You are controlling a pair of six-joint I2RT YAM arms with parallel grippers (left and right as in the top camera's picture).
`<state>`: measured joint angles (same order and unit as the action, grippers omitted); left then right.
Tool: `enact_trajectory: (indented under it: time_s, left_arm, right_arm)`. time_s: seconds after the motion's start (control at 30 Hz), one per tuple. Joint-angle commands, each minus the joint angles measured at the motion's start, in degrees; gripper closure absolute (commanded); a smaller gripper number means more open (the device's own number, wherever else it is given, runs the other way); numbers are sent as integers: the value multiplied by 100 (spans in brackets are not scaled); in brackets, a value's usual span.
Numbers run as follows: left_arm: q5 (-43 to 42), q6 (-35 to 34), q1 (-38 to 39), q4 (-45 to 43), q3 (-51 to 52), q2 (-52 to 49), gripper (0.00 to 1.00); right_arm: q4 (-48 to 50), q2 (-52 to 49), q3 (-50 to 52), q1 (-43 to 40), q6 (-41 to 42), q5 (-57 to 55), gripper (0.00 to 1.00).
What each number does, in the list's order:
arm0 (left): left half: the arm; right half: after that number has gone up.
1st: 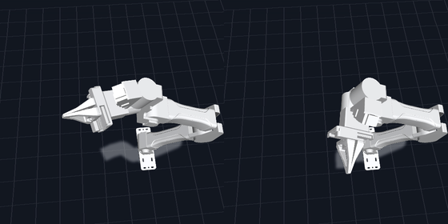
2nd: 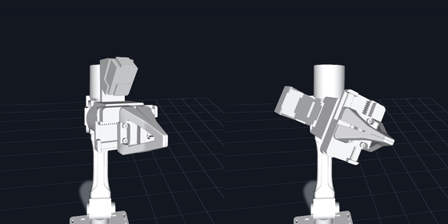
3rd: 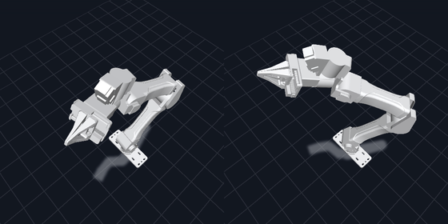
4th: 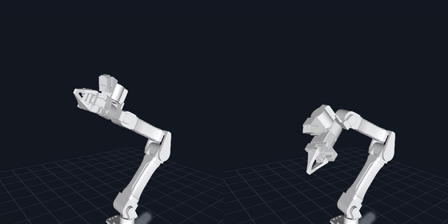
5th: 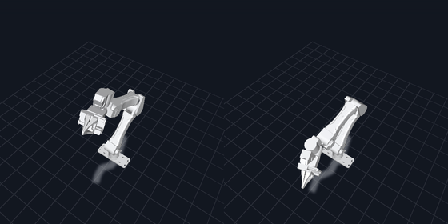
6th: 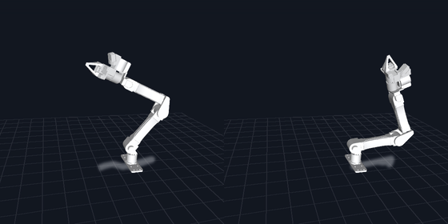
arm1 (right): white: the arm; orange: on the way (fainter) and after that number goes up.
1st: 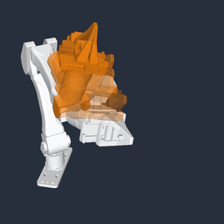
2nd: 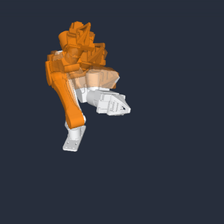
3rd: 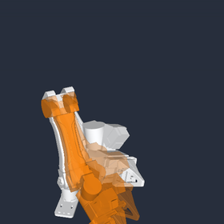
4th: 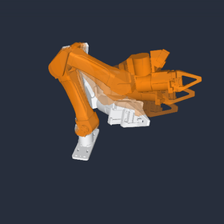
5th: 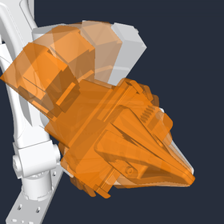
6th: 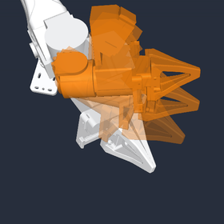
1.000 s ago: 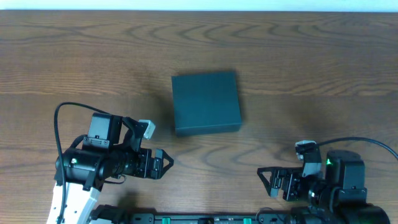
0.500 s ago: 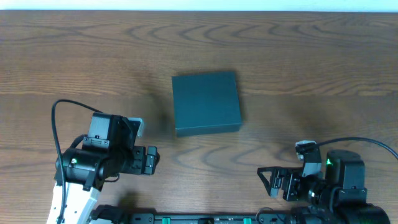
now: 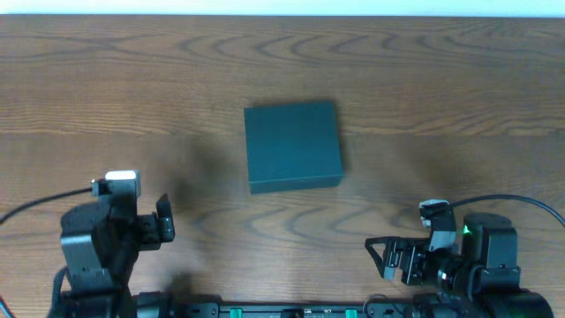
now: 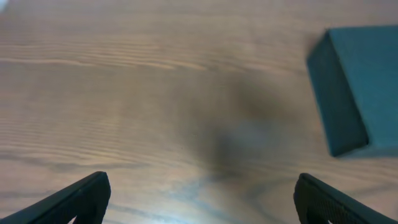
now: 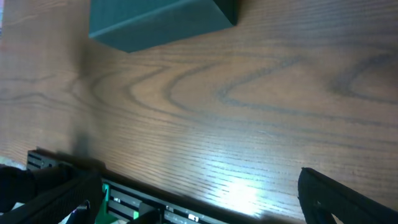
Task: Pack container
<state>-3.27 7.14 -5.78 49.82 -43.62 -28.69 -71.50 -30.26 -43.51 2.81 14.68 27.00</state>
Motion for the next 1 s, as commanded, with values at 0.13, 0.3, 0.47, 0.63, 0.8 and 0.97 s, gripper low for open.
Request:
enact_trajectory:
  time_s: [0.13, 0.3, 0.47, 0.63, 0.8, 0.97]
  left_arm:
    - [-225, 144, -291, -938, 1687, 1370, 5]
    - [-385, 20, -289, -1473, 2459, 1934, 5]
    - [-385, -254, -289, -1733, 2933, 2308, 4]
    - [-382, -503, -289, -1770, 3292, 2667, 5]
    - [-378, -717, -286, -1930, 3526, 2850, 5]
    - [-385, -739, -282, -1969, 3532, 2850, 5]
  right_arm:
    - [-7, 28, 13, 26, 52, 15, 1]
    - [-7, 28, 13, 26, 52, 15, 1]
    - [-7, 28, 13, 26, 52, 15, 1]
    - [-7, 28, 13, 26, 52, 15, 1]
    - [-7, 28, 13, 26, 52, 15, 1]
    - [-7, 28, 13, 26, 52, 15, 1]
